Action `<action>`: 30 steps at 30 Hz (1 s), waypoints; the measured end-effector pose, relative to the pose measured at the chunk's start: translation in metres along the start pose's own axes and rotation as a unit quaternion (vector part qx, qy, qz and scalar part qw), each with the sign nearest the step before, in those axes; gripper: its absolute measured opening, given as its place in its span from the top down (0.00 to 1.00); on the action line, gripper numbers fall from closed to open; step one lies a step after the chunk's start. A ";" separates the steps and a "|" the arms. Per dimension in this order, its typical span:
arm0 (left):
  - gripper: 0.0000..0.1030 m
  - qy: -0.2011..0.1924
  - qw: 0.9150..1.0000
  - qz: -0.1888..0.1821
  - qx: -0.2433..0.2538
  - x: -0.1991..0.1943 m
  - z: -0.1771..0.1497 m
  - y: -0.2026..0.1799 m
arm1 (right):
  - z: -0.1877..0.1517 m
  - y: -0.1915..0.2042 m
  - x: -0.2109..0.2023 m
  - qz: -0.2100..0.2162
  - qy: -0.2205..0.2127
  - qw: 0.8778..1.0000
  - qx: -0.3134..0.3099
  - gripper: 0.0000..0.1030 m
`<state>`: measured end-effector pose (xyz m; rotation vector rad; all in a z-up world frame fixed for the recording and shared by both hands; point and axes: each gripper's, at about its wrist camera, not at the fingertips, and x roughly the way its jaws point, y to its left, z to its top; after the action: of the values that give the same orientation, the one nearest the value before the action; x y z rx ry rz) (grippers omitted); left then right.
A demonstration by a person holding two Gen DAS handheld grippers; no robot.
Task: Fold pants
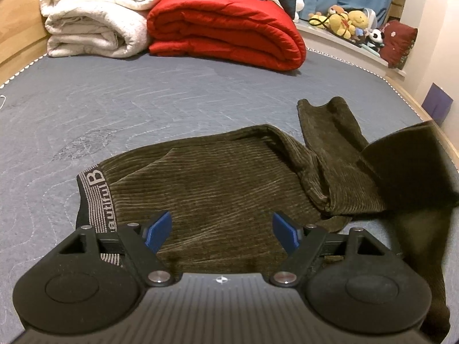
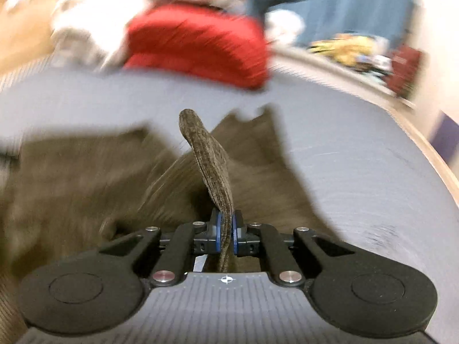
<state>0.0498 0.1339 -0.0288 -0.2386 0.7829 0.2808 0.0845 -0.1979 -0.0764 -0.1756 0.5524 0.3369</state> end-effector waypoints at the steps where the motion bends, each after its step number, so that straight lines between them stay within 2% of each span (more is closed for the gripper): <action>1: 0.21 0.000 1.000 -0.002 0.001 0.000 0.000 0.001 | 0.001 -0.024 -0.017 -0.010 -0.016 0.999 0.032 0.94; 3: 0.21 0.001 1.000 -0.007 0.004 -0.002 -0.001 0.003 | -0.007 -0.073 -0.049 -0.037 -0.043 0.994 0.099 0.94; 5: 0.21 0.003 1.000 -0.015 0.004 -0.005 -0.002 0.005 | -0.025 -0.130 -0.083 -0.072 -0.071 0.979 0.179 0.94; 6: 0.21 0.004 1.000 -0.019 0.004 -0.007 -0.002 0.006 | -0.040 -0.159 -0.100 -0.097 -0.085 0.966 0.224 0.94; 8: 0.21 0.006 1.000 -0.028 0.007 -0.011 -0.004 0.008 | -0.080 -0.210 -0.130 -0.165 -0.094 0.932 0.308 0.94; 10: 0.21 0.009 0.999 -0.035 0.012 -0.013 -0.008 0.006 | -0.123 -0.251 -0.144 -0.236 -0.060 0.895 0.374 0.94; 11: 0.21 0.013 0.999 -0.040 0.016 -0.015 -0.010 0.004 | -0.149 -0.272 -0.146 -0.260 -0.028 0.872 0.414 0.94; 12: 0.21 0.017 0.999 -0.044 0.019 -0.015 -0.011 0.002 | -0.173 -0.289 -0.145 -0.266 0.005 0.850 0.455 0.94; 14: 0.20 0.022 0.998 -0.052 0.023 -0.017 -0.014 -0.004 | -0.220 -0.314 -0.140 -0.271 0.064 0.798 0.535 0.94; 15: 0.20 0.023 0.998 -0.054 0.026 -0.018 -0.016 -0.007 | -0.236 -0.318 -0.135 -0.275 0.085 0.777 0.560 0.94; 16: 0.20 0.023 0.998 -0.056 0.030 -0.019 -0.016 -0.010 | -0.246 -0.320 -0.131 -0.277 0.098 0.763 0.576 0.93; 17: 0.20 0.022 0.998 -0.056 0.033 -0.019 -0.017 -0.013 | -0.250 -0.319 -0.128 -0.281 0.104 0.758 0.579 0.93; 18: 0.19 0.021 0.998 -0.057 0.036 -0.020 -0.018 -0.016 | -0.247 -0.316 -0.124 -0.291 0.110 0.760 0.571 0.90; 20: 0.19 0.020 0.997 -0.057 0.038 -0.020 -0.020 -0.018 | -0.237 -0.308 -0.123 -0.329 0.121 0.755 0.554 0.85; 21: 0.19 0.020 0.998 -0.055 0.038 -0.019 -0.021 -0.018 | -0.232 -0.306 -0.128 -0.349 0.112 0.749 0.552 0.78; 23: 0.19 0.022 0.998 -0.049 0.039 -0.016 -0.022 -0.018 | -0.224 -0.310 -0.139 -0.369 0.078 0.749 0.545 0.73; 24: 0.19 0.024 0.998 -0.046 0.039 -0.014 -0.022 -0.018 | -0.217 -0.311 -0.140 -0.370 0.059 0.755 0.538 0.69; 25: 0.19 0.027 0.998 -0.043 0.039 -0.012 -0.021 -0.017 | -0.212 -0.313 -0.138 -0.356 0.041 0.767 0.532 0.62; 27: 0.19 0.030 0.998 -0.038 0.038 -0.008 -0.020 -0.016 | -0.201 -0.316 -0.123 -0.288 0.014 0.805 0.519 0.54; 28: 0.19 0.031 0.998 -0.036 0.038 -0.007 -0.020 -0.016 | -0.197 -0.318 -0.112 -0.253 0.003 0.822 0.510 0.55; 30: 0.19 0.033 0.998 -0.034 0.039 -0.005 -0.020 -0.017 | -0.187 -0.320 -0.090 -0.217 -0.004 0.846 0.487 0.55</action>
<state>0.0394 0.1111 -0.0371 -0.2019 0.8474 0.1786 0.0370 -0.5672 -0.1611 0.6847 0.6000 -0.4097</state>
